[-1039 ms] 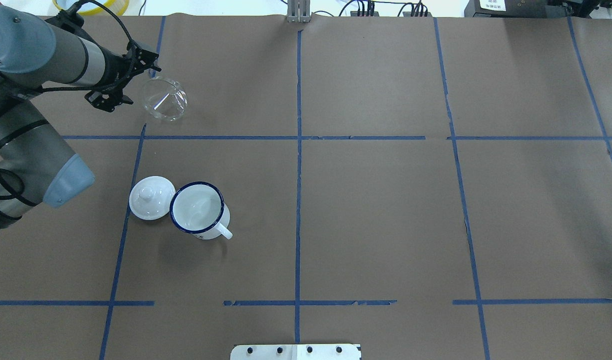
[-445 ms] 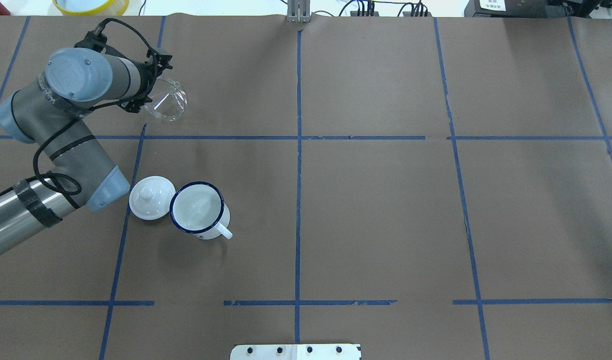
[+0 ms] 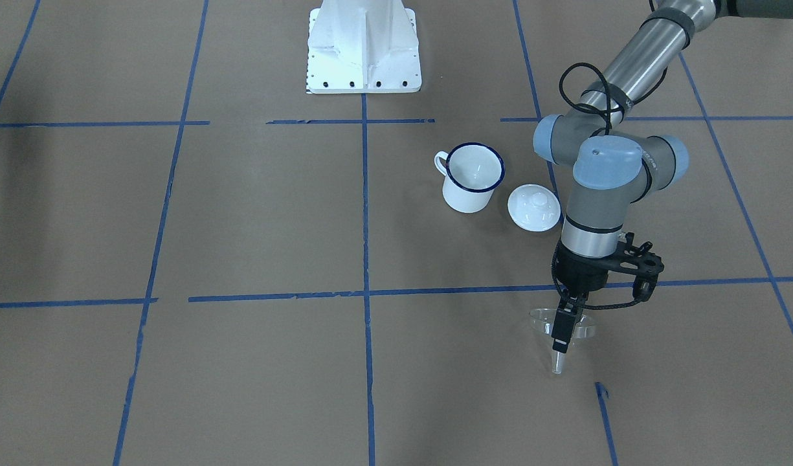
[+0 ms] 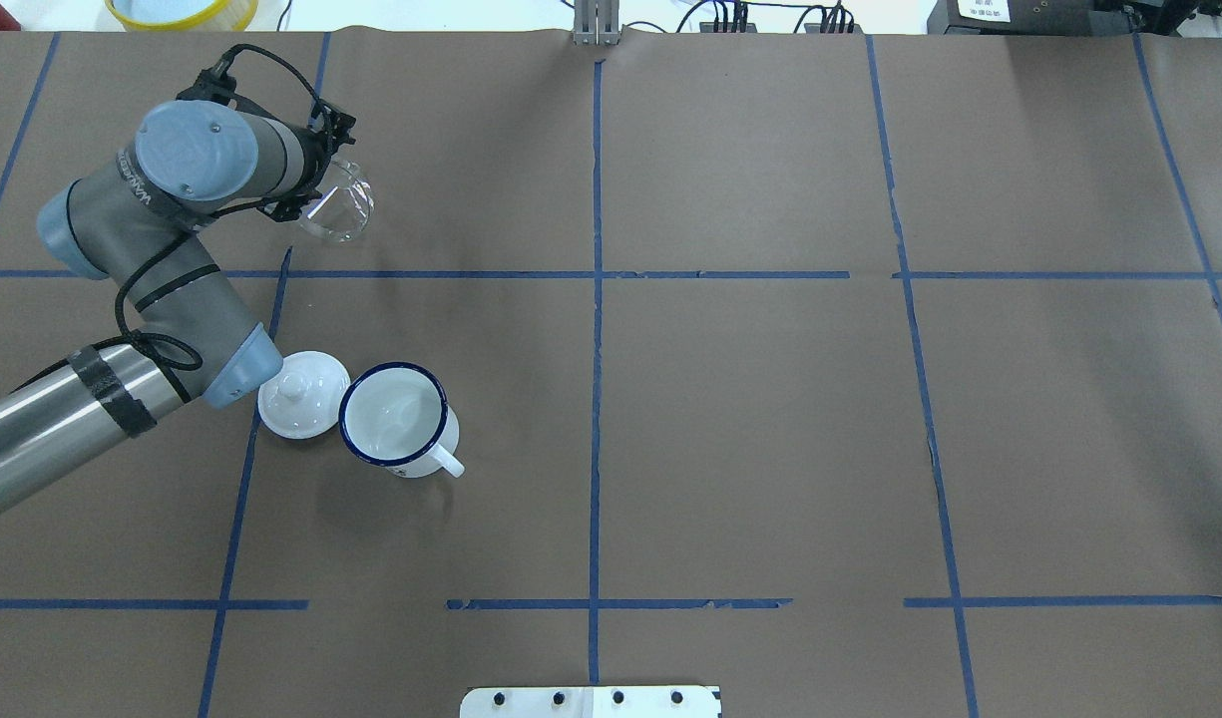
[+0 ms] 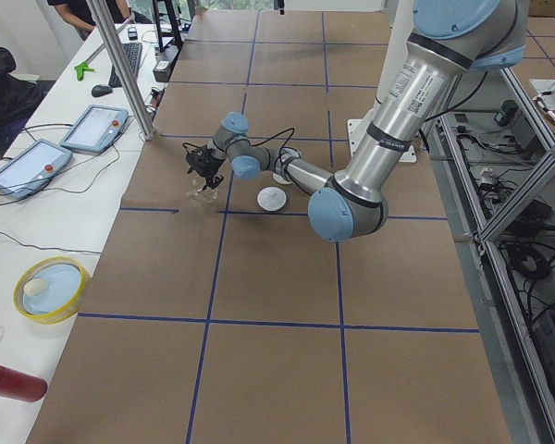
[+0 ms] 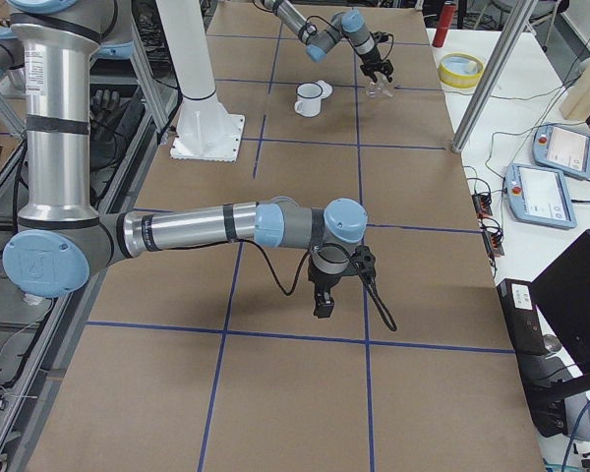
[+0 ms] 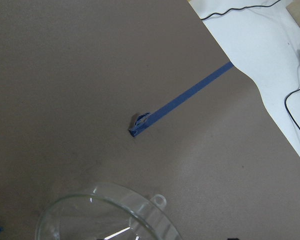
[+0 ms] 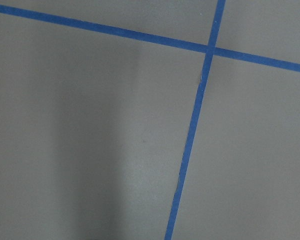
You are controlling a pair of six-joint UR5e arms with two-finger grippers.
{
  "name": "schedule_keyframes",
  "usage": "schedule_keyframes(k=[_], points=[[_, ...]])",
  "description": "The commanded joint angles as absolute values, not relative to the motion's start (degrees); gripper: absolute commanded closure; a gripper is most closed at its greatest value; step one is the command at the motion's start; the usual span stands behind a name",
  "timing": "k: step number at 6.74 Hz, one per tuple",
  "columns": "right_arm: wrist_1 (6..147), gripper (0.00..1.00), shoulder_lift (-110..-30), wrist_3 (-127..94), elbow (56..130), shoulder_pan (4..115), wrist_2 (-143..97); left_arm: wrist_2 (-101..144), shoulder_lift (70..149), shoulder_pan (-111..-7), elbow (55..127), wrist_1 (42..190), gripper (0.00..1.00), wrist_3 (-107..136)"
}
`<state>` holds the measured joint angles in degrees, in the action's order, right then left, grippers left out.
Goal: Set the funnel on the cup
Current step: 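Carry the glass funnel with the left gripper over the open mug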
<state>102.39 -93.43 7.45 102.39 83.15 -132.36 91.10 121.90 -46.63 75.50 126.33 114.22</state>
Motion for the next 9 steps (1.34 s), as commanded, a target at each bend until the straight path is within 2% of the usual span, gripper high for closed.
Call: schedule_keyframes(k=[1,2,5,6,7,9], points=[[102.39,0.0,-93.43,7.47,102.39,83.14,-132.36,91.05,122.26,-46.67,74.62,127.26,0.95,114.08],[102.39,0.0,-93.43,7.47,102.39,83.14,-132.36,91.14,122.26,-46.84,75.4,127.53,1.0,113.47],[102.39,0.0,-93.43,7.47,102.39,83.14,-132.36,102.4,121.47,-52.52,83.29,125.35,1.0,113.2],[102.39,0.0,-93.43,7.47,102.39,83.14,-132.36,109.61,119.64,-56.56,88.37,121.76,1.0,110.16],[102.39,0.0,-93.43,7.47,102.39,83.14,-132.36,113.34,117.27,-58.25,96.68,114.85,1.0,102.3],[102.39,0.0,-93.43,7.47,102.39,83.14,-132.36,114.43,116.8,-58.36,112.42,91.36,1.0,91.72]])
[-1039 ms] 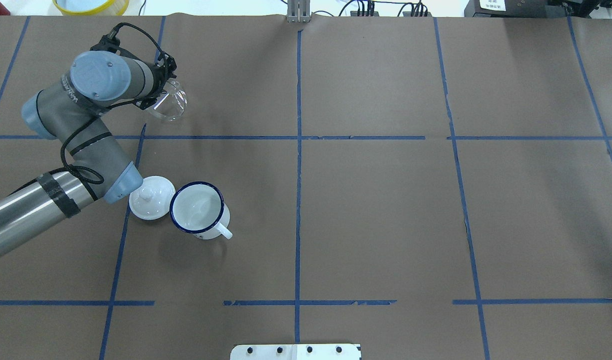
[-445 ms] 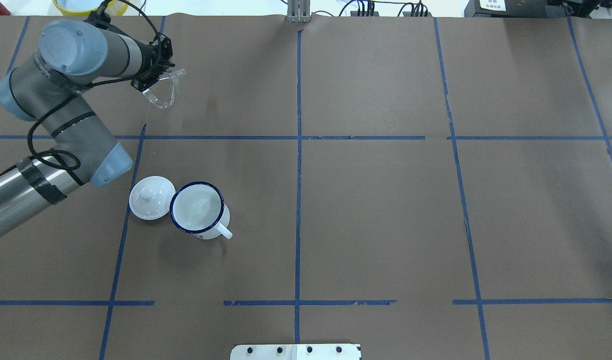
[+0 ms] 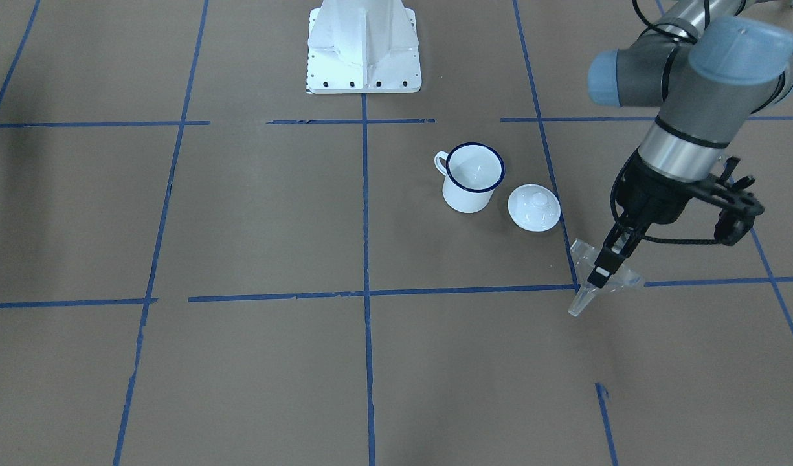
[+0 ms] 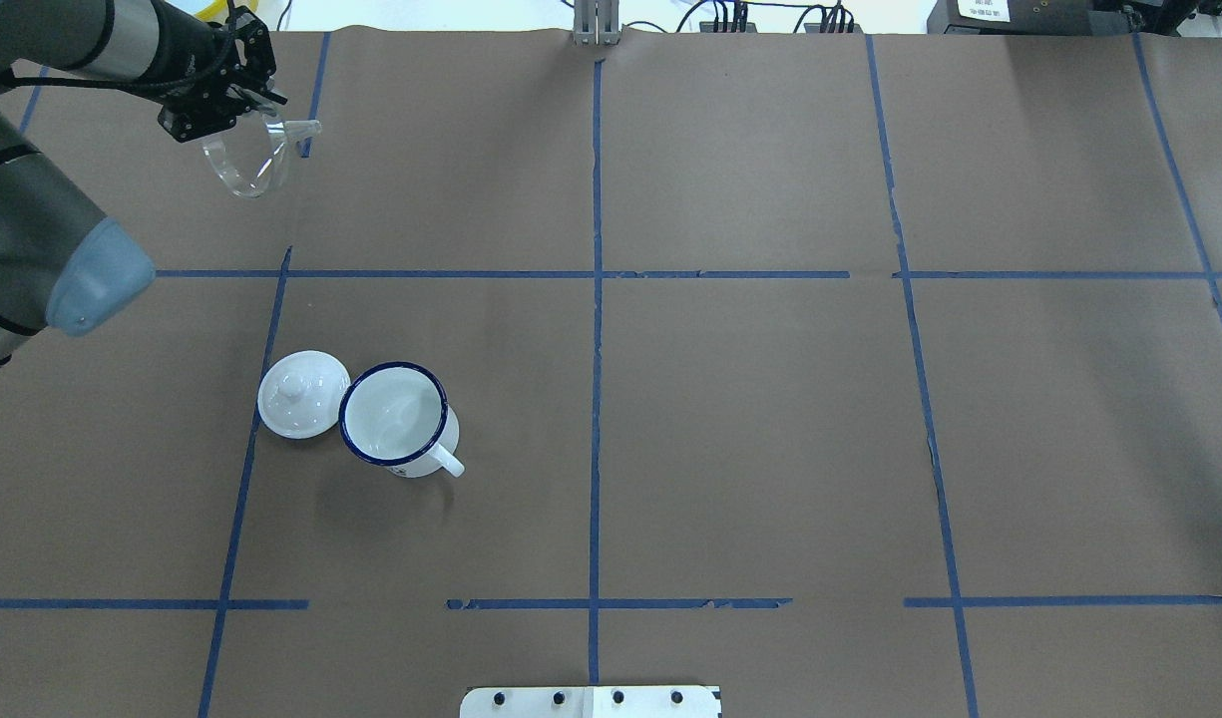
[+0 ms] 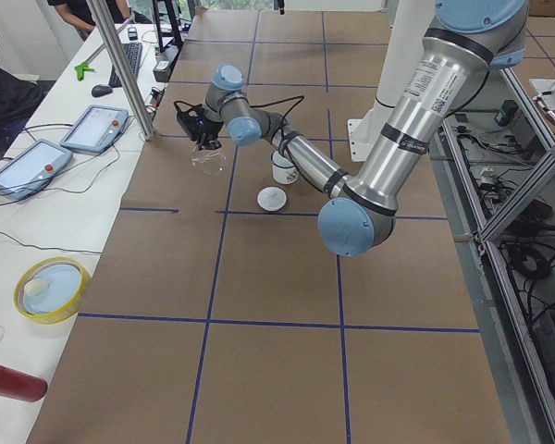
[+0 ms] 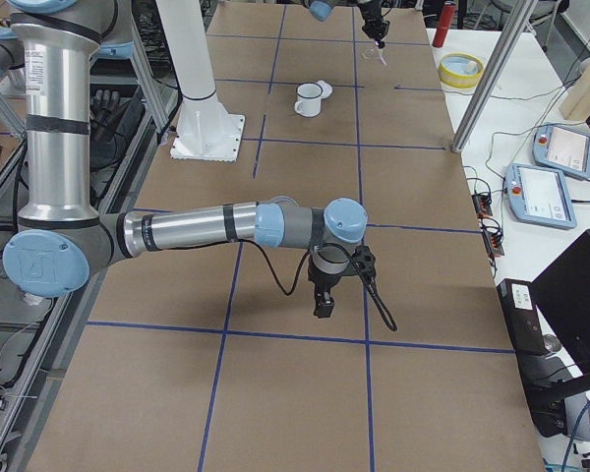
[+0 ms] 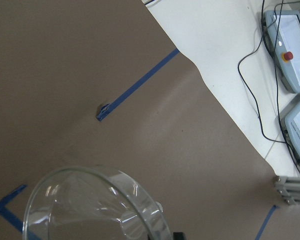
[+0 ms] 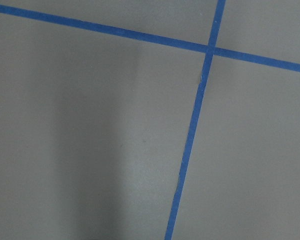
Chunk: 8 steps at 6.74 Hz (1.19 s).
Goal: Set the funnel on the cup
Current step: 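Carry the glass funnel with the left gripper over the open mug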
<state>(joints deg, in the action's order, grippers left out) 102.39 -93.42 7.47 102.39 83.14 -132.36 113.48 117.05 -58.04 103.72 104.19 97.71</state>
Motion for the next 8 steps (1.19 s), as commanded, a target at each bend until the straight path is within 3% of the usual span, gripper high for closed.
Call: schedule_keyframes(k=[1,2,4,5,7,8], points=[[102.39,0.0,-93.34,7.47,102.39,83.14,-132.36,114.61,117.15,-58.01,118.15,81.14,1.0,88.89],[102.39,0.0,-93.43,7.47,102.39,83.14,-132.36,115.48,117.77,-53.83,122.56,73.55,1.0,88.51],[102.39,0.0,-93.43,7.47,102.31,83.14,-132.36,112.0,123.54,-40.84,124.02,60.18,1.0,88.59],[102.39,0.0,-93.34,7.47,102.39,83.14,-132.36,105.97,125.49,-33.82,123.06,57.07,1.0,88.77],[102.39,0.0,-93.43,7.47,102.39,83.14,-132.36,103.02,131.28,-30.33,113.6,56.42,1.0,89.47],[102.39,0.0,-93.43,7.47,102.39,83.14,-132.36,101.35,131.66,-29.97,112.86,56.43,1.0,89.47]])
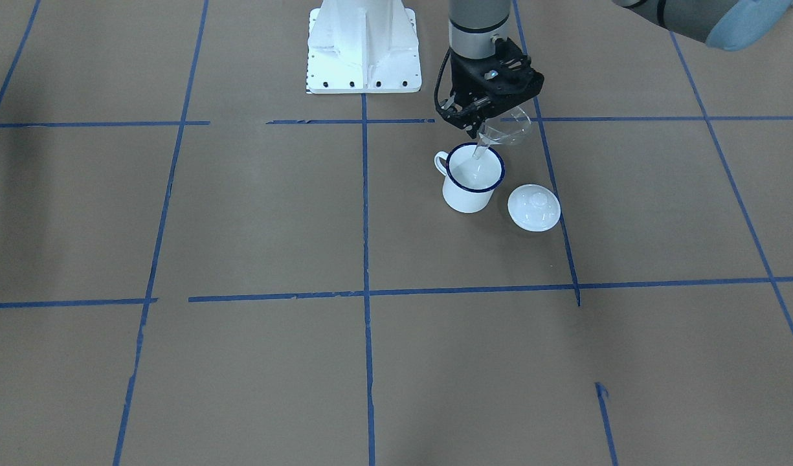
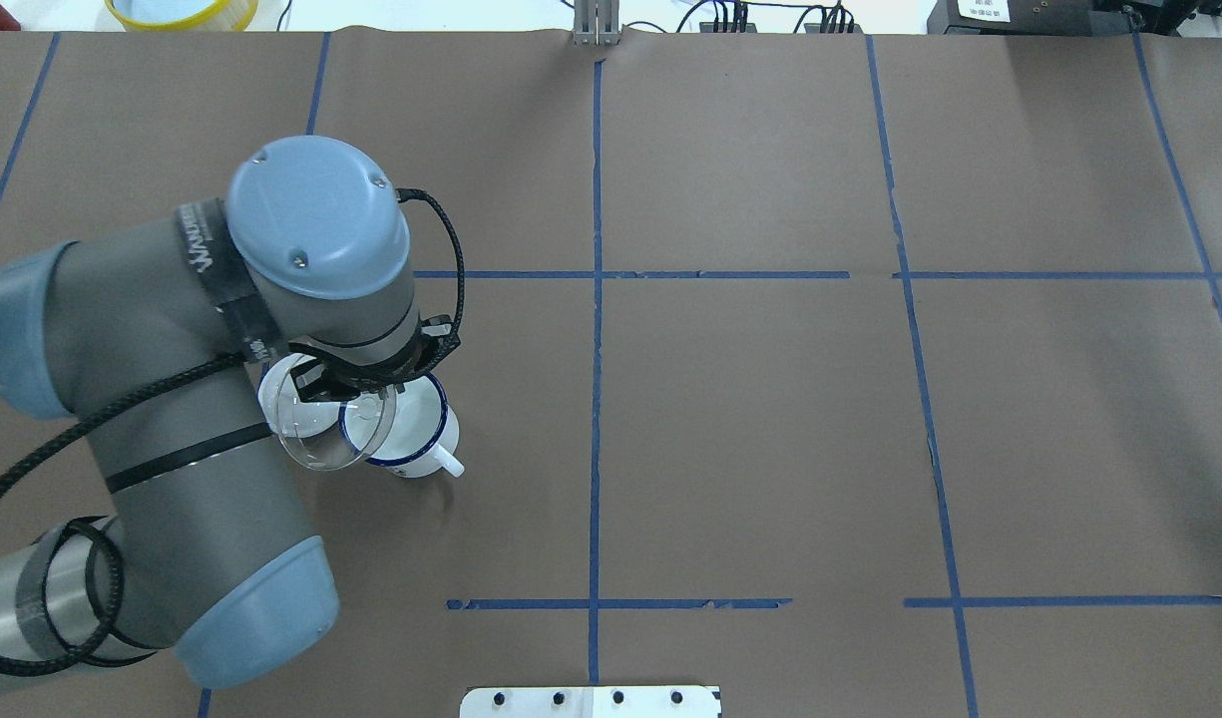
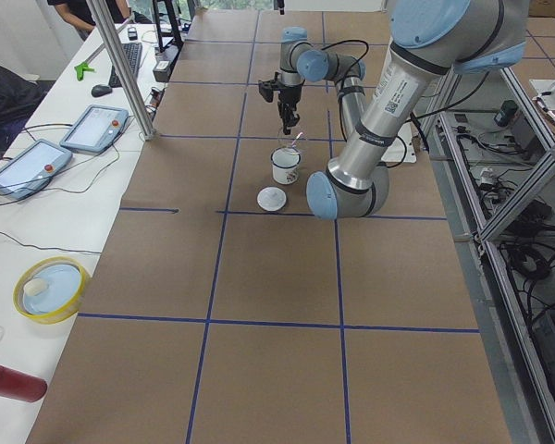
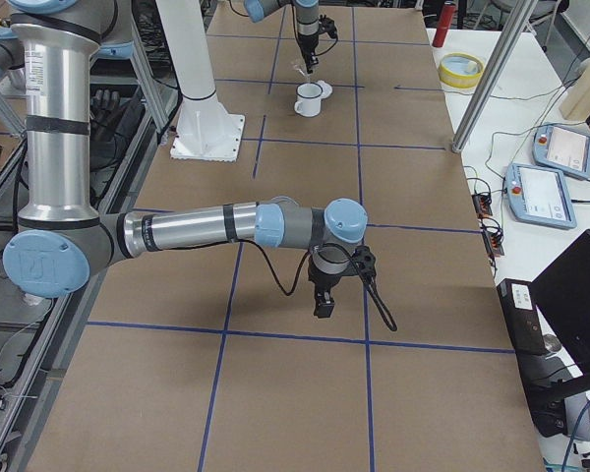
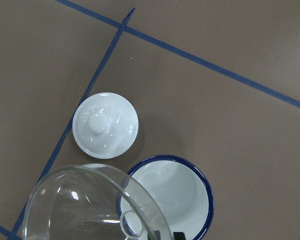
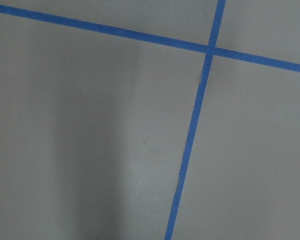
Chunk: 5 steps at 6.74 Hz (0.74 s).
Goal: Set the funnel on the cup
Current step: 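Lower the funnel into the mug mouth and open the left gripper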
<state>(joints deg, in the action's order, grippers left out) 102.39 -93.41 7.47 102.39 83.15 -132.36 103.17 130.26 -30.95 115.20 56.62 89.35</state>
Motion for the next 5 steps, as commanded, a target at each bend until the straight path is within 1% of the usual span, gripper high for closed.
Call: schedule_keyframes(k=[1,3,4,5], points=[[102.48,0.0,-93.43,7.47,102.39,83.14,-132.36,101.25,131.57,-29.97,112.42,56.51,1.0,89.47],[102.39,0.0,-93.43,7.47,102.39,83.14,-132.36,100.81,131.05,-30.06,111.19,56.86,1.0,88.86],[102.39,0.0,-93.43,7.47,102.39,83.14,-132.36,99.33,131.39,-29.97,109.88,57.39,0.69,88.86],[102.39,0.0,-93.34,7.47,102.39,83.14,-132.36,97.84,131.31,-29.88,109.08,58.78,0.01,88.94]])
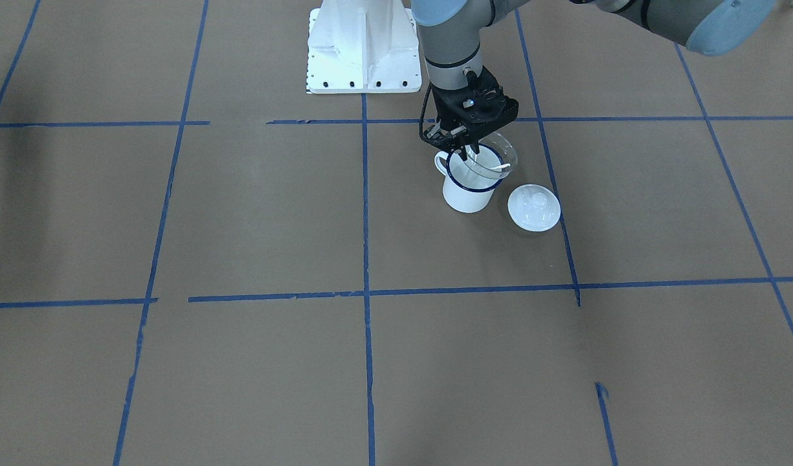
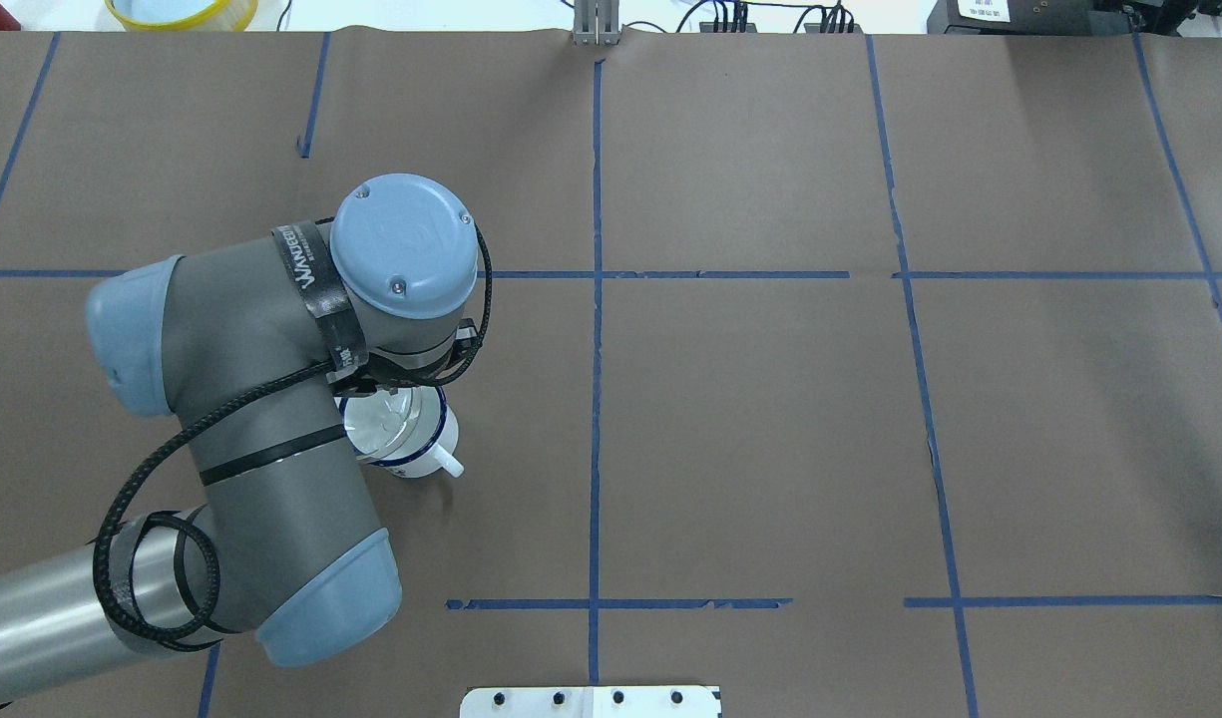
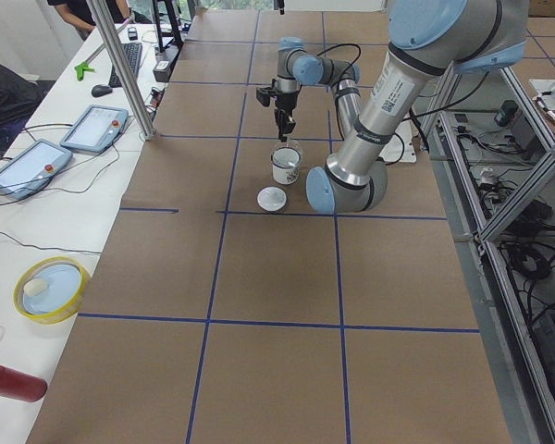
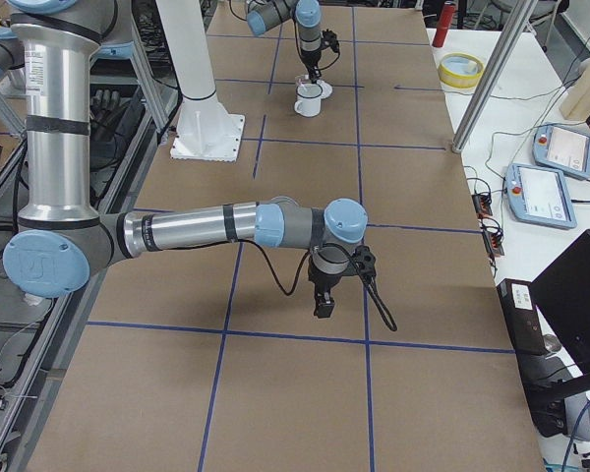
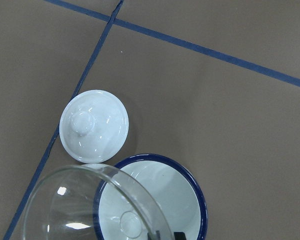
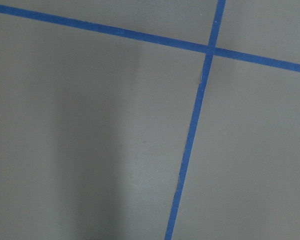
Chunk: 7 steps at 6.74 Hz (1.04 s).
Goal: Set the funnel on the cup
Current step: 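Lower the funnel into the mug mouth and open the left gripper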
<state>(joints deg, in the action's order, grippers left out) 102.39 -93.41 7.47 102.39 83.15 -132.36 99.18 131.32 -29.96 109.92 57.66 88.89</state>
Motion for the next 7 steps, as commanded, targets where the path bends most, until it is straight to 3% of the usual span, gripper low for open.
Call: schedule_keyframes(k=[1,5,7], points=[[102.39,0.0,-93.43,7.47,102.31,83.14,-132.36,97.74,131.22,-29.88,109.07,58.8,0.0,89.03],[102.39,0.0,-93.43,7.47,102.39,83.14,-132.36,97.82,130.96,-31.01,113.7,60.73,0.0,86.68],[102.39,0.0,-93.43,7.47,102.39,83.14,-132.36,102.97,130.26,-42.21,116.01,60.56,0.0,75.2]])
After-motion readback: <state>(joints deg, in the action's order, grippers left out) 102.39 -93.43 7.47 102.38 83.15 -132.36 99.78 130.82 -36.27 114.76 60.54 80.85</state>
